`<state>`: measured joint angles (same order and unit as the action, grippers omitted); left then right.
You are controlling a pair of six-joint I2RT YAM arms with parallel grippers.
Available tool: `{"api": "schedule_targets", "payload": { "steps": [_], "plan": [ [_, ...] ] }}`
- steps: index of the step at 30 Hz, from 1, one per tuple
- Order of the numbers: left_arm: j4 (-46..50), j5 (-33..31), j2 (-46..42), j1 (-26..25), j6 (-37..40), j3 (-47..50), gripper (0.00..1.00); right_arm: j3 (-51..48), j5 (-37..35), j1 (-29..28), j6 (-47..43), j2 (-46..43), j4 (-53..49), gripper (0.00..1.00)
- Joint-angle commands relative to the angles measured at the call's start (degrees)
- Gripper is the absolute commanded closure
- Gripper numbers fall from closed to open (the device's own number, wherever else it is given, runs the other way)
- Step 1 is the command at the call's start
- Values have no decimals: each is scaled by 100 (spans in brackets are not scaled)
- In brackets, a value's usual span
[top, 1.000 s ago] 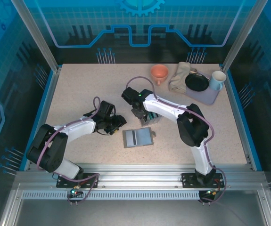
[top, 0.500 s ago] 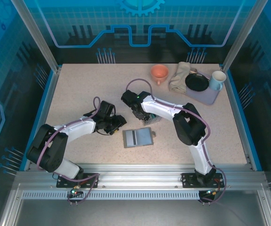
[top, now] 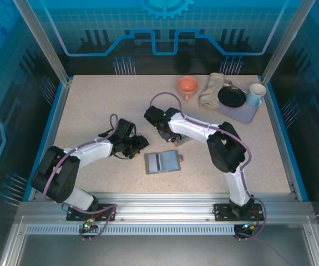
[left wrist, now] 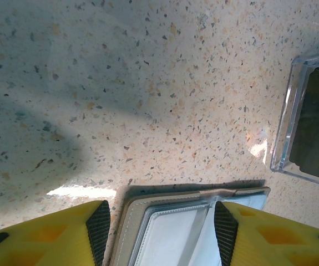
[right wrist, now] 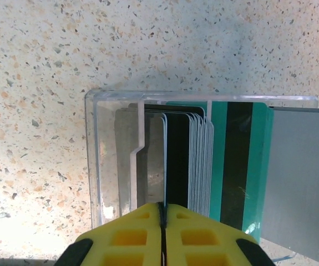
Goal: Put the credit cards into the card holder
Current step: Pick up several credit cards from the storage box.
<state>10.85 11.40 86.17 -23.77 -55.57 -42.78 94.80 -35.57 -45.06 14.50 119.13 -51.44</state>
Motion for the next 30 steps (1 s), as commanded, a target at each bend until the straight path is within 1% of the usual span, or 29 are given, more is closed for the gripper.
{"api": "schedule_targets", "payload": {
  "steps": [1,3,4,6,8,10,12,15,18,19,22,25,28,30],
  "plan": [
    [142,72,-72,39,19,-55,44,3,26,-25,8,-311,-128,93],
    [145,80,-66,40,16,-71,44,-6,140,-18,24,-411,-130,94],
    [145,81,-74,40,20,-71,44,-6,211,-16,26,-481,-129,96],
    [139,86,-87,43,29,-70,44,-13,350,-9,43,-616,-151,98],
    [107,129,-120,39,27,-64,44,-27,608,32,74,-796,-165,100],
    [46,223,-168,43,31,-81,44,-83,856,65,181,-1047,-154,100],
    [-68,340,-248,40,38,-88,43,-243,1269,154,285,-1391,-13,100],
    [-377,618,-377,48,-5,-77,41,-634,2112,368,598,-1993,349,100],
    [-971,1084,-515,60,-134,-39,38,-1409,3577,836,1120,-2731,1183,100],
    [-1207,1273,-554,63,-191,-21,37,-1772,4266,1053,1431,-2968,1609,100],
    [-1878,1777,-601,66,-422,-36,37,-2954,5868,1624,2585,-3568,3223,100],
    [-2583,2184,-560,66,-708,-23,35,-3662,6608,1950,3472,-3871,4327,100],
    [-2988,2460,-428,66,-913,-125,35,-4008,7089,2103,4003,-3936,5021,100],
    [-3203,2641,-298,73,-1036,-208,36,-4152,7259,2135,4280,-3918,5373,100]
  ]
}}
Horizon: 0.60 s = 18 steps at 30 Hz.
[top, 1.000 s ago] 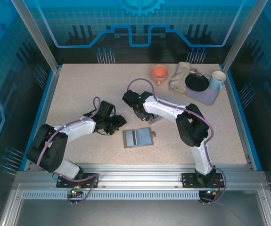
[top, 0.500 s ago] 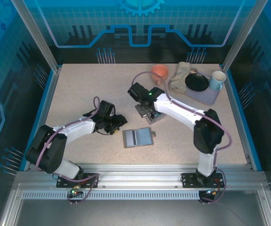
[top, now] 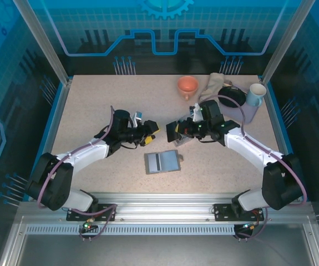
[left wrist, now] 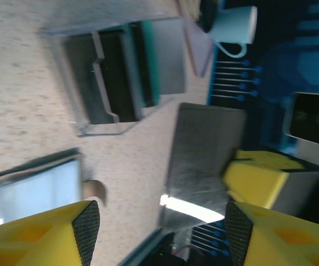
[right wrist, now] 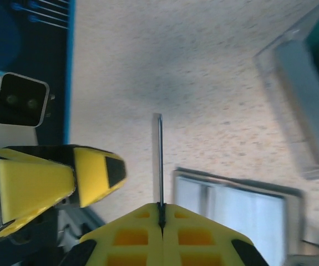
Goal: Put the credit cards into the card holder
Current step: Pick up several credit cards from the storage box, then place the credit card in the storage box.
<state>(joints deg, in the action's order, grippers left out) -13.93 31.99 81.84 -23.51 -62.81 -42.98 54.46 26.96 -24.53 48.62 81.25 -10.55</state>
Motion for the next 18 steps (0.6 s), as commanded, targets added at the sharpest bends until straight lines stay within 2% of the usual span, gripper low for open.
{"api": "schedule_targets", "payload": {
  "steps": [1,8,13,18],
  "plan": [
    [-825,629,187,45,-373,-214,37,-169,1070,102,950,-107,1425,100],
    [-1001,695,220,39,-499,-246,51,-374,1303,133,1431,94,2136,100],
    [-1220,712,171,40,-647,-201,64,-374,1289,154,1383,147,2060,100],
    [-1312,704,54,44,-663,-176,75,-348,1229,244,1049,155,1470,100]
  ]
}}
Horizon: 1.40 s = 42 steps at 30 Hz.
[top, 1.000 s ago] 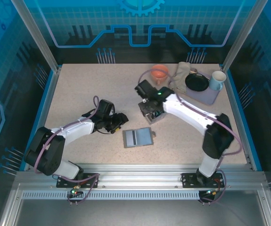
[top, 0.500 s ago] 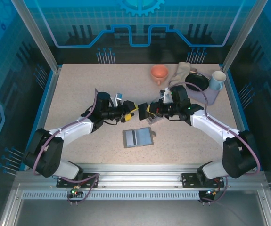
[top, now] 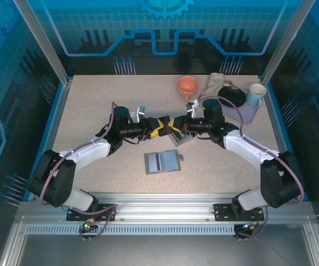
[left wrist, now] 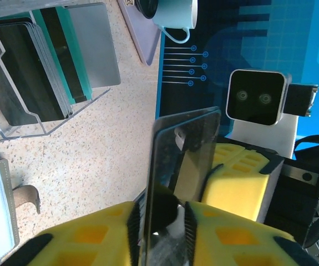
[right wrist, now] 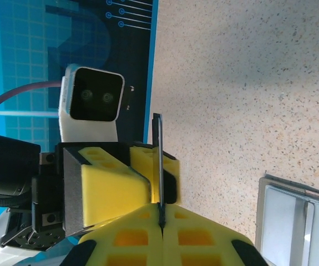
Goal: Put the credit cards into the card holder
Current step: Place the credit card in the storage box.
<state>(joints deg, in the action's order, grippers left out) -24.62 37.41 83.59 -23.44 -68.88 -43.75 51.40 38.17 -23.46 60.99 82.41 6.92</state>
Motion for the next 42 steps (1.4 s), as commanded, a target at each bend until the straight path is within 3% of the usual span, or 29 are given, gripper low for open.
{"api": "schedule_targets", "payload": {
  "steps": [1,7,10,13,17,26,31,35,42],
  "plan": [
    [-247,161,-147,49,-62,-104,77,-36,90,173,-256,38,-388,100],
    [-245,165,-237,43,-16,-100,100,-55,291,225,-369,95,-391,96],
    [-286,208,-238,48,-12,-102,100,10,333,194,-343,74,-335,81],
    [-363,249,-238,45,-31,-96,100,123,448,150,-351,166,-306,71],
    [-454,344,-233,46,-58,-99,100,208,588,90,-252,341,-97,77],
    [-681,441,-221,41,-187,-67,100,257,1134,41,10,573,540,63],
    [-745,450,-229,50,-253,-86,100,256,948,48,-151,545,257,83],
    [-772,491,-294,55,-279,-84,96,326,615,60,-500,478,-382,85],
    [-852,580,-383,68,-312,-123,91,335,436,110,-692,460,-815,79]
  ]
}}
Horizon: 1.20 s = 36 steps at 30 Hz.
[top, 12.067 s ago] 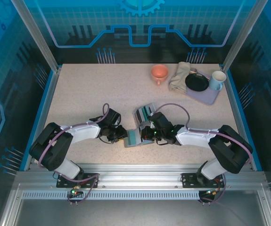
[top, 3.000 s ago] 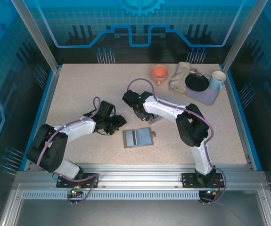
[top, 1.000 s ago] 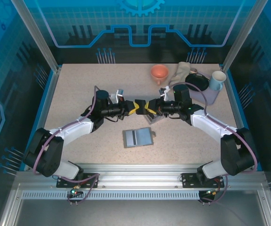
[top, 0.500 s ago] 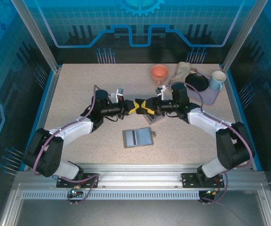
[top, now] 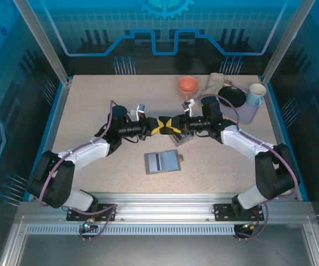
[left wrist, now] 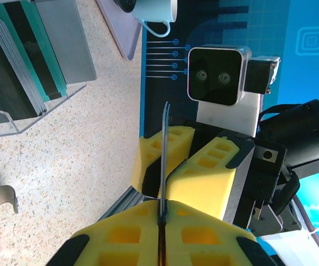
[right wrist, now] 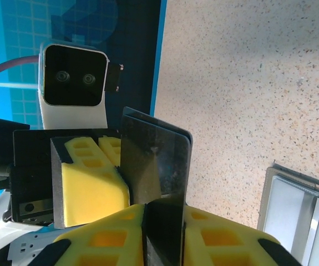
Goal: Put the credit cards into the card holder
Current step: Place the credit card in the storage box.
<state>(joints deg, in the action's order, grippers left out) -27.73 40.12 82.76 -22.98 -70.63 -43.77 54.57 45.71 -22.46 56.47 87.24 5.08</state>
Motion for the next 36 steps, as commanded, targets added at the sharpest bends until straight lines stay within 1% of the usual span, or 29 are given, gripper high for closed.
{"api": "schedule_targets", "payload": {
  "steps": [1,5,7,11,16,28,35,36],
  "plan": [
    [-558,308,-304,25,-138,-123,91,7,-330,14,-239,-23,-639,79],
    [-565,312,-321,47,-141,-114,89,-1,-362,43,-219,-40,-658,80],
    [-627,325,-323,48,-161,-94,87,-24,-383,66,-198,-41,-647,80],
    [-708,345,-331,57,-207,-79,86,-39,-369,75,-188,-41,-631,81],
    [-882,382,-331,66,-278,-40,86,-56,-379,95,-179,-41,-625,82],
    [-868,383,-357,101,-284,-18,86,-132,-441,163,-182,-40,-695,81],
    [-791,339,-415,134,-264,57,87,-183,-534,245,-195,-110,-772,83],
    [-795,331,-426,138,-261,63,88,-192,-531,257,-192,-124,-776,84]
  ]
}}
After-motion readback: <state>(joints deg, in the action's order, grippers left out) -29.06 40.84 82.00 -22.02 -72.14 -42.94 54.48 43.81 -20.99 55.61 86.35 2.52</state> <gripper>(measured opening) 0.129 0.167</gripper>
